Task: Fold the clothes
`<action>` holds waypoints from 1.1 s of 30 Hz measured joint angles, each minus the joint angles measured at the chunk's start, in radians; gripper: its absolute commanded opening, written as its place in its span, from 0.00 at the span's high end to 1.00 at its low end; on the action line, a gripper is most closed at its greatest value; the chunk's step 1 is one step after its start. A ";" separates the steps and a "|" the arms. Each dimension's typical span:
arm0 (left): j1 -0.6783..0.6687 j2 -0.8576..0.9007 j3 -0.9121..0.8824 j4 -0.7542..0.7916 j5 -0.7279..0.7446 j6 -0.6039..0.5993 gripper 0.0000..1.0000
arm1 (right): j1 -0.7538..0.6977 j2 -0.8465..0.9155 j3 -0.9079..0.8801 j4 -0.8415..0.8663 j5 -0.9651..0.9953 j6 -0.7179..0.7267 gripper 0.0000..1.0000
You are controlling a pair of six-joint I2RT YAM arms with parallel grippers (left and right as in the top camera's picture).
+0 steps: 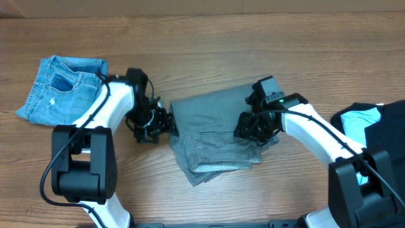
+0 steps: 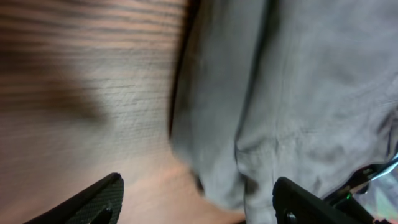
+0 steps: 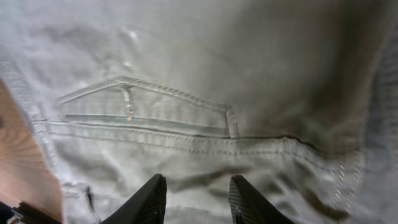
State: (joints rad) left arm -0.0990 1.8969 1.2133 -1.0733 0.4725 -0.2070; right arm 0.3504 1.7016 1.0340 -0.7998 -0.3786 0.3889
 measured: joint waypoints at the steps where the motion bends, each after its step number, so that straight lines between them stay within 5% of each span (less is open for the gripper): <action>1: -0.002 0.002 -0.033 0.032 0.017 -0.004 0.19 | 0.000 0.011 -0.009 0.011 -0.002 0.010 0.72; 13: -0.079 -0.072 -0.269 0.435 0.245 -0.236 0.17 | -0.002 0.073 -0.048 0.063 -0.030 0.079 0.75; 16: -0.103 -0.080 -0.304 0.516 0.277 -0.296 0.36 | -0.002 0.073 -0.048 0.063 -0.029 0.082 0.75; 18: -0.110 -0.077 -0.327 0.571 0.284 -0.328 0.71 | -0.002 0.073 -0.049 0.064 -0.029 0.082 0.75; 21: -0.115 -0.064 -0.346 0.605 0.264 -0.345 0.94 | -0.002 0.073 -0.049 0.064 -0.033 0.082 0.80; 33: -0.060 -0.095 -0.330 0.568 0.249 -0.301 0.96 | -0.005 -0.010 -0.040 -0.190 -0.023 0.013 0.81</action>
State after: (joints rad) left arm -0.1593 1.8019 0.8837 -0.5056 0.7216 -0.5076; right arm 0.3454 1.6917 0.9943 -0.9901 -0.4019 0.4023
